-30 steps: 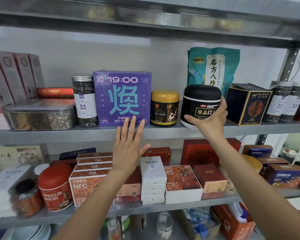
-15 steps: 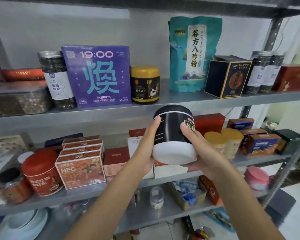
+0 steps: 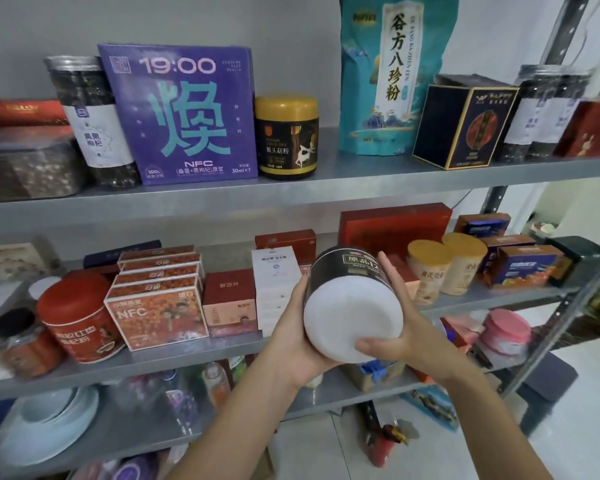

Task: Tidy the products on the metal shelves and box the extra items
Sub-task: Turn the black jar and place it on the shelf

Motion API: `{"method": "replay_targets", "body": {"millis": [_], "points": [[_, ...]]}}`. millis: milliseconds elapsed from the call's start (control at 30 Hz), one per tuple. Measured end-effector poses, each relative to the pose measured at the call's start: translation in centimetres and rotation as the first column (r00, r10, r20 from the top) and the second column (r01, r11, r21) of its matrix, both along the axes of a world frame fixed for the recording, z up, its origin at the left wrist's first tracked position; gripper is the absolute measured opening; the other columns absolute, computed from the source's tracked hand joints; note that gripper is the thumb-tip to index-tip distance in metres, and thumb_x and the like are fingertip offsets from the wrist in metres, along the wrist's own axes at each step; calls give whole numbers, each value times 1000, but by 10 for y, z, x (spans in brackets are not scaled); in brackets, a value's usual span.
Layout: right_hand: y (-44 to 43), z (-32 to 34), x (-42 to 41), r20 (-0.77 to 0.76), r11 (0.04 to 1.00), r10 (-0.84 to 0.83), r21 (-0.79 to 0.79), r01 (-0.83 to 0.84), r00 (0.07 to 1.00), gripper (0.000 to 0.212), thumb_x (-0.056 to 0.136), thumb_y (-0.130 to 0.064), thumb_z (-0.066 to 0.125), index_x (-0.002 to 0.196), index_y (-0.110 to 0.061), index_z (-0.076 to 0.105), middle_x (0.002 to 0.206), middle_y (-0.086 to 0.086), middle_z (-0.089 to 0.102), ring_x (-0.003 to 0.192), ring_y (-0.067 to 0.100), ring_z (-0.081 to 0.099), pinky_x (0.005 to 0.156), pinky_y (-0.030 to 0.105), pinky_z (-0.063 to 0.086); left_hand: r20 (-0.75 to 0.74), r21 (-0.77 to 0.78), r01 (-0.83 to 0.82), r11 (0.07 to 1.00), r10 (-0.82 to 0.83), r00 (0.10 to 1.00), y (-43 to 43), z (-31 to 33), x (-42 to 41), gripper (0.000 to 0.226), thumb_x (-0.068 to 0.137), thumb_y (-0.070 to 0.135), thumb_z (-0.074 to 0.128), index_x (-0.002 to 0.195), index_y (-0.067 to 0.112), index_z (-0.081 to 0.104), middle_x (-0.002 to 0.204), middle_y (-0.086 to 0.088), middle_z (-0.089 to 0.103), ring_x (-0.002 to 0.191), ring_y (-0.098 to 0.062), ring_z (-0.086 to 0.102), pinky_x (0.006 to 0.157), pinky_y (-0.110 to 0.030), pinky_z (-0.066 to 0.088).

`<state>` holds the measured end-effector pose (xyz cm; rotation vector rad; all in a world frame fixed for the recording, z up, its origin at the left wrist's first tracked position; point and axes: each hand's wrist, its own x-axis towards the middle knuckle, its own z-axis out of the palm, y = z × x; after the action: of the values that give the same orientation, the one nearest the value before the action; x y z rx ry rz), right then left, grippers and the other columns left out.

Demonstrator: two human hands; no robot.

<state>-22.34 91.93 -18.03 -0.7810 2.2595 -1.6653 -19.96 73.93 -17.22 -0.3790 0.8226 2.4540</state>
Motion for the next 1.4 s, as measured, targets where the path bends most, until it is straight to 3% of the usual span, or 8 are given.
{"method": "replay_targets", "body": {"millis": [333, 500, 633, 800, 933, 1067, 1233, 1400], "points": [[-23, 16, 16, -716, 961, 2, 195, 197, 698, 113, 62, -33, 86, 151, -38, 17, 161, -5, -2, 149, 20, 3, 111, 51, 33, -371, -401, -199, 894, 40, 928, -29, 7, 6, 57, 87, 67, 49, 126, 28, 60, 116, -6, 71, 107, -23, 69, 89, -43, 54], [-35, 13, 17, -617, 996, -82, -21, 88, 782, 116, 68, -39, 84, 155, -28, 9, 163, -4, 3, 150, 19, 7, 118, 36, 27, -382, -237, -246, 940, 143, 913, -33, 5, 13, 62, 81, 64, 55, 125, 22, 66, 119, -11, 70, 110, -28, 67, 98, -47, 50], [-42, 7, 15, -379, 956, -207, -274, 104, 902, 127, 60, -60, 82, 154, -37, -1, 161, -18, 7, 148, 6, 14, 110, 11, 27, -235, -17, -172, 985, 163, 958, -31, -3, 15, 60, 88, 64, 47, 118, 18, 71, 120, -19, 67, 96, -35, 70, 73, -44, 60], [-46, -7, 16, -226, 960, -67, -281, 1, 972, 128, 59, -40, 87, 149, -47, -3, 144, -32, 29, 135, 4, 40, 96, 24, 50, -196, 140, -115, 983, 142, 970, -32, -6, 19, 64, 100, 49, 28, 108, 6, 75, 108, -21, 71, 93, -36, 71, 68, -43, 61], [-42, -2, 14, -291, 956, -134, -291, 46, 947, 122, 60, -31, 85, 153, -38, 6, 148, -21, 33, 134, 8, 43, 95, 28, 52, -350, -254, -210, 944, 113, 930, -42, -8, 10, 55, 104, 44, 29, 90, 30, 80, 98, -6, 75, 84, -17, 72, 63, -32, 58], [-42, 4, 16, -466, 986, -160, -117, 119, 870, 117, 63, -42, 85, 153, -37, 11, 161, -7, 12, 148, 17, 18, 111, 56, 35, -467, -361, -298, 883, 106, 878, -55, 5, 7, 51, 94, 60, 40, 112, 24, 71, 112, -6, 73, 103, -19, 70, 78, -34, 56], [-52, 8, 17, -566, 990, -137, -41, 138, 813, 112, 68, -49, 80, 154, -35, 9, 163, -5, 4, 150, 18, 7, 113, 57, 29, -427, -213, -287, 934, 175, 887, -46, 9, 9, 61, 80, 65, 54, 124, 24, 67, 121, -8, 69, 111, -25, 67, 86, -40, 55], [-65, 5, 17, -355, 935, -234, -336, 110, 905, 126, 63, -41, 87, 156, -28, 2, 158, -22, 17, 144, 1, 22, 106, 16, 37, -265, 84, -224, 971, 238, 934, -38, 2, 8, 55, 90, 53, 44, 99, 12, 79, 102, -18, 73, 84, -34, 73, 61, -43, 61]]}}
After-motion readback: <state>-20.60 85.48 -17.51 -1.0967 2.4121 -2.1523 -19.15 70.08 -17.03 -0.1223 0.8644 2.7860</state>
